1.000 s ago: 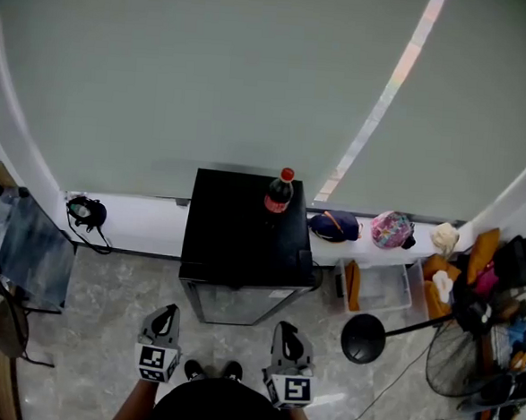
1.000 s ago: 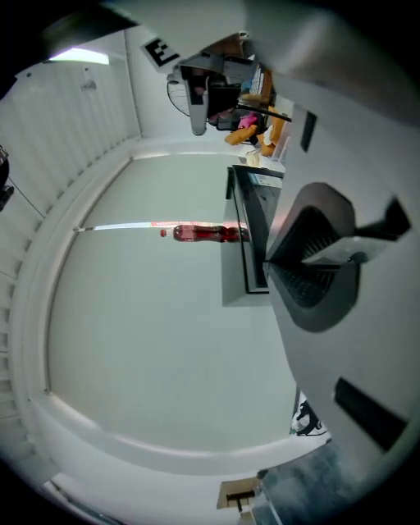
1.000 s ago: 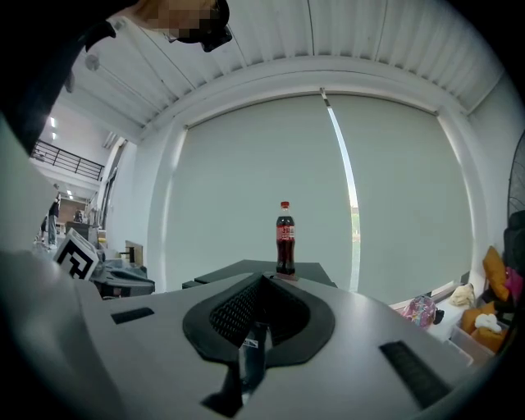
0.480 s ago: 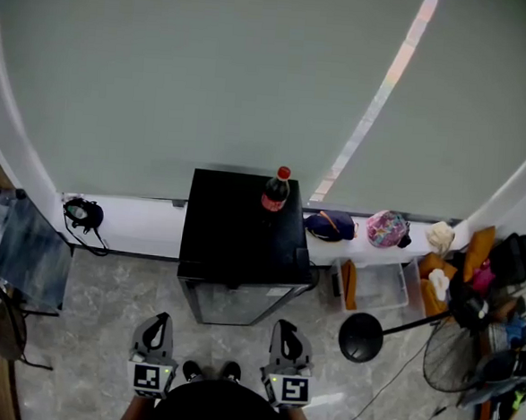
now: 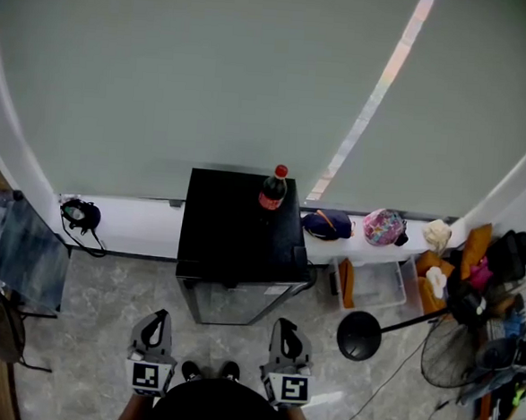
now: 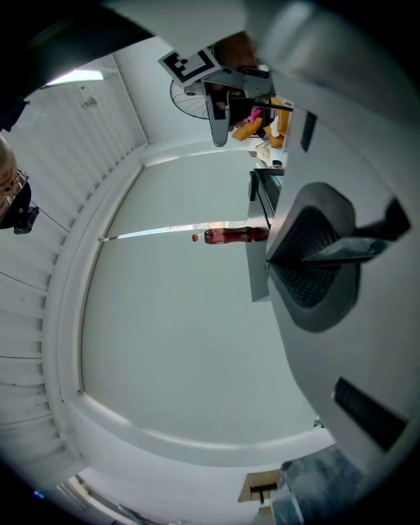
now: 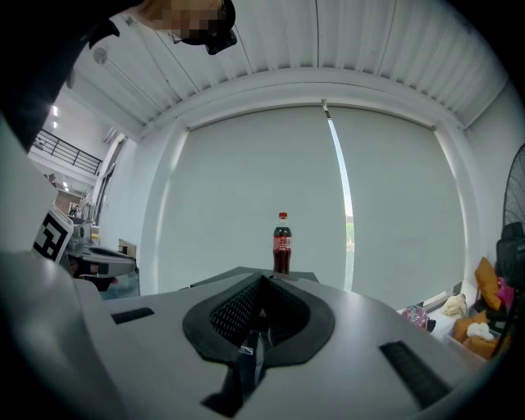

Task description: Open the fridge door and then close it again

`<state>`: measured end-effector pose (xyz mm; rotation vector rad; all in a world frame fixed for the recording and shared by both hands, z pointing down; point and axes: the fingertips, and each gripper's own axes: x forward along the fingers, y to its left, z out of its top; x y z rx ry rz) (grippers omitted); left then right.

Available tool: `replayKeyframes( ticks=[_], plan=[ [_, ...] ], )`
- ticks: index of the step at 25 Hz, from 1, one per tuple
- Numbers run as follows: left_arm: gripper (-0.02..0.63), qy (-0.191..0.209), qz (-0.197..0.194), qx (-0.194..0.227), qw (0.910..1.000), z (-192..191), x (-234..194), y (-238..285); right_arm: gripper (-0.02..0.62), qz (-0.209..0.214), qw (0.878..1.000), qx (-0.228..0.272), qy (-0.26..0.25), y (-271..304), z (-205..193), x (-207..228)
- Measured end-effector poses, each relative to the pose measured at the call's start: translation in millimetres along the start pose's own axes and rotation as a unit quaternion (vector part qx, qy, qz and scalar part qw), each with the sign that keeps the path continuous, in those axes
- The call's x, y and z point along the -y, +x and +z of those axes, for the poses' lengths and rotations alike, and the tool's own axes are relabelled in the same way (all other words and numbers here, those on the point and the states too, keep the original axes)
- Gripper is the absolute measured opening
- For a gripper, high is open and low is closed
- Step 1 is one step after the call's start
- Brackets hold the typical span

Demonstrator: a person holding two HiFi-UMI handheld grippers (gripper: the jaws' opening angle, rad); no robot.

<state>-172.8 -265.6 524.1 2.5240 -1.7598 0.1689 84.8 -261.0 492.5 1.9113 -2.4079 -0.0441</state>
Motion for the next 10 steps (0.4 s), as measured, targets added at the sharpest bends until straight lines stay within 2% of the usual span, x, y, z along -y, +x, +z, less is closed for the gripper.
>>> replayKeyframes(
  ticks=[10],
  plan=[
    [0.008, 0.003, -0.002, 0.007, 1.0000, 4.2, 0.9, -0.3, 0.008, -0.005, 1.000, 0.006, 0.002, -3.0, 4.1, 1.9]
  ],
)
